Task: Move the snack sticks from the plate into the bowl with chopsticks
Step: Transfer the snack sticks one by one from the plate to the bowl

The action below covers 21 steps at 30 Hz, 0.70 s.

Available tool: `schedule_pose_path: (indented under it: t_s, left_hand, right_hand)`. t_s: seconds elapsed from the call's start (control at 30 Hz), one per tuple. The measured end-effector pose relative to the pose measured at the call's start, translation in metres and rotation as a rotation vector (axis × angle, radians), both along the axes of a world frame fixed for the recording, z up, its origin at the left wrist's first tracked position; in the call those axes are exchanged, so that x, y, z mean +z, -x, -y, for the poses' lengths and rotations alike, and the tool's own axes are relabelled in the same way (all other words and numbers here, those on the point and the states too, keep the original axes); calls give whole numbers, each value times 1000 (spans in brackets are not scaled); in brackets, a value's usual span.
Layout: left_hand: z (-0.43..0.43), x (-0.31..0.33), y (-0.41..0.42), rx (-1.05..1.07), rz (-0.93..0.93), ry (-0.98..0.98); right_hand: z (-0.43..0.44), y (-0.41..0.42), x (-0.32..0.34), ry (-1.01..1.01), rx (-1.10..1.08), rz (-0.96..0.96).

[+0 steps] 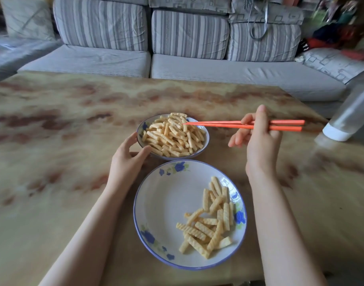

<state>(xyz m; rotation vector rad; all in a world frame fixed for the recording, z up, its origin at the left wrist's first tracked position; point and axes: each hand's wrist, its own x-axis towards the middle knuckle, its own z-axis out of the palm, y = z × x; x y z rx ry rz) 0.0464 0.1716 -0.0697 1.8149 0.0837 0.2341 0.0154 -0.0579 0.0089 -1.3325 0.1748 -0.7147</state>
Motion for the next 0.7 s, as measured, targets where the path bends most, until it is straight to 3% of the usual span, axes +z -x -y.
schedule_pose_path:
  t_s: [0.27,0.7]
  left_hand:
    - [1,-1,-1,-12,17,-3]
    - [1,0,0,-12,24,-18]
  right_hand:
    - [42,35,27,252,228,-108]
    - [48,67,49,442,306,-227]
